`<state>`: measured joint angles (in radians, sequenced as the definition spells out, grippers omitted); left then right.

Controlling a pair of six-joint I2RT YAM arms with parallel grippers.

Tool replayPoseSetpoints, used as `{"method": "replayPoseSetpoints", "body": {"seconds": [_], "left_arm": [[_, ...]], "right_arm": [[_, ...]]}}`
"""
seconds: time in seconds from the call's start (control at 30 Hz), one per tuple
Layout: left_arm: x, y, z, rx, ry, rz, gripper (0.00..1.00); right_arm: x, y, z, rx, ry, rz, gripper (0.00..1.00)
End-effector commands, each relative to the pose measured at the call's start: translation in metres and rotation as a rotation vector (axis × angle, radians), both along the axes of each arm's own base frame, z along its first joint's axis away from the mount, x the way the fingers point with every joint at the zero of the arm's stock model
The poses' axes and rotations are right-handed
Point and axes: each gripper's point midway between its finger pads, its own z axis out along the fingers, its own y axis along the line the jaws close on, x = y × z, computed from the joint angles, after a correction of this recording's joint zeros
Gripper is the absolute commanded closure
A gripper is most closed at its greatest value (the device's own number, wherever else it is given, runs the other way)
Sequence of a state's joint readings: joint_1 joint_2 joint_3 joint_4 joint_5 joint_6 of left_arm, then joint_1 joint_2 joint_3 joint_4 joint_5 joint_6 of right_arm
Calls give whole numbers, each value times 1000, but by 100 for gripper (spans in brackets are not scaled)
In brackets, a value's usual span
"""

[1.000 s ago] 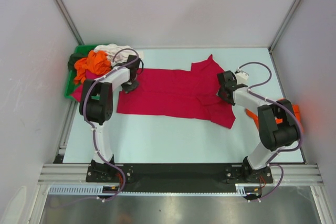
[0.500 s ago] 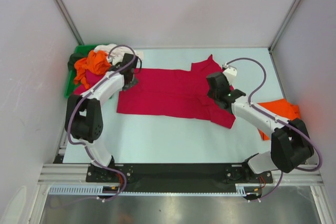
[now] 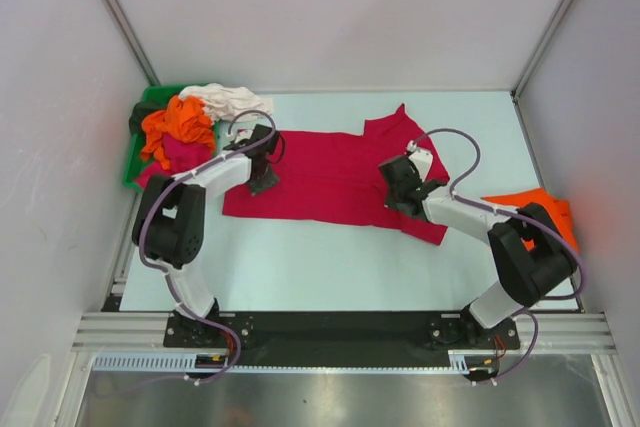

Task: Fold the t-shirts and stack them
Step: Fold the flattened tshirt in 1/3 of the way

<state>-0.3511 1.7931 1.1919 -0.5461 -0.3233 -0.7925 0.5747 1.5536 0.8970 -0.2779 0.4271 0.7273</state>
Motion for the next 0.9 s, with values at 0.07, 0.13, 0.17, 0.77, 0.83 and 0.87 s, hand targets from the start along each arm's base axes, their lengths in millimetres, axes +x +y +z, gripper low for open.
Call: {"method": "replayPoseSetpoints", "body": {"seconds": [0.07,0.13,0.17,0.77,0.83,0.87], "left_arm": [[10,-14,-14,-44,33,-21,64],[8,-14,-18,-43,42,-20,64],[6,-13,-22,-39,52,-20,64],[-2,-9,-31,-25,80,-12,65],[-2,-10,-30,-27,81,-14,65],[-2,-10,-29,-28,81,-14,65]], "right_arm": [[8,22,-16,44,28,16,100],[13,24,-23,37,44,15,100],[16,25,-24,37,42,11,100],[70,12,-12,29,-3,-44,100],[76,5,-15,27,4,-57,100],[83,-1,-14,26,-1,-72,100]]}}
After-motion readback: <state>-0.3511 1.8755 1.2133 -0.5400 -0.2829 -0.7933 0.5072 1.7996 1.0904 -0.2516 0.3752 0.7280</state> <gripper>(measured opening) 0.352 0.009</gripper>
